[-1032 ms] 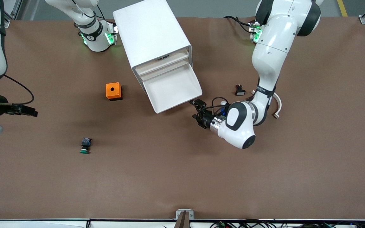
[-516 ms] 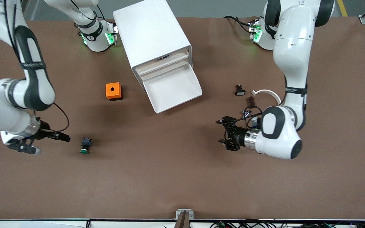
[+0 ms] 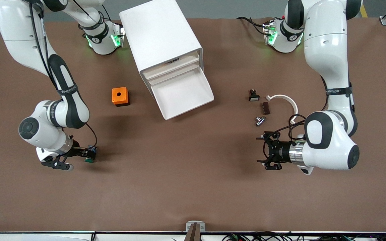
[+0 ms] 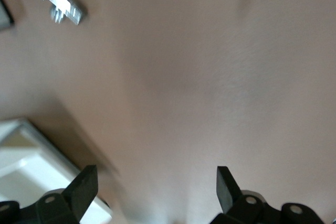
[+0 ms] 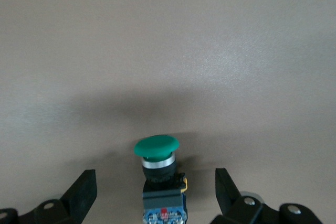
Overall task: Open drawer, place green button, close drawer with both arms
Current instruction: 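Lower the right gripper onto the green button while the left gripper withdraws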
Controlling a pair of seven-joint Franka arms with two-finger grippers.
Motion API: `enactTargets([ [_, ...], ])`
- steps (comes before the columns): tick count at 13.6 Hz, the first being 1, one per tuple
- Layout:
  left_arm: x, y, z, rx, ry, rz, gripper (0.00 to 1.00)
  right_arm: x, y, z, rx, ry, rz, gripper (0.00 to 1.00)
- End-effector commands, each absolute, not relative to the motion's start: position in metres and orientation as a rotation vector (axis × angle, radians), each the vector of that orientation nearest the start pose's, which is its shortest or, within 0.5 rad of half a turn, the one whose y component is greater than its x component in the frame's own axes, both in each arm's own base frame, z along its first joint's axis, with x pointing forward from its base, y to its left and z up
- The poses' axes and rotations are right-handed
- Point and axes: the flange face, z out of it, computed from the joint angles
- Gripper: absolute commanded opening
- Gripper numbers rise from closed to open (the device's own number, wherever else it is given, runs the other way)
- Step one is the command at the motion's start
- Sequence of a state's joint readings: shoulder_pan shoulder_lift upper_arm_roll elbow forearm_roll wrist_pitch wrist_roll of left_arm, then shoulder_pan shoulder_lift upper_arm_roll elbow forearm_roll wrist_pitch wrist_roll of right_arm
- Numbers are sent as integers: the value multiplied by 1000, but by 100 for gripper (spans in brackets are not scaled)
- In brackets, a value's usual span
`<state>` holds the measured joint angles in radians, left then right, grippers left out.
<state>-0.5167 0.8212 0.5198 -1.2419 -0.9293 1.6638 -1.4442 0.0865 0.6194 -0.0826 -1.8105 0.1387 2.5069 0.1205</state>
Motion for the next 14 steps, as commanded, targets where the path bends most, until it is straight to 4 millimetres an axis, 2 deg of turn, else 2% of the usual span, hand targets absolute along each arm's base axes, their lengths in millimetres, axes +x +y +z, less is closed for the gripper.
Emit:
enactTargets([
  [1, 703, -169, 328, 2162, 1909, -701, 99, 652, 4, 199, -3079, 339, -110, 100],
  [3, 701, -166, 337, 2247, 1908, -633, 99, 644, 4, 189, -3083, 342, -77, 100],
  [7, 696, -162, 376, 2351, 1834, -539, 99, 633, 4, 179, -3085, 350, -29, 99],
  [8, 693, -161, 378, 2413, 1791, -521, 99, 632, 5, 178, -3086, 348, -22, 93],
  [10, 686, -168, 394, 2554, 1627, -475, 99, 632, 13, 179, -3088, 324, -22, 68],
  [12, 683, -164, 405, 2605, 1590, -459, 99, 634, 17, 183, -3087, 316, -31, 52],
  [14, 681, -157, 418, 2695, 1541, -384, 99, 635, 18, 185, -3085, 316, -35, 27],
])
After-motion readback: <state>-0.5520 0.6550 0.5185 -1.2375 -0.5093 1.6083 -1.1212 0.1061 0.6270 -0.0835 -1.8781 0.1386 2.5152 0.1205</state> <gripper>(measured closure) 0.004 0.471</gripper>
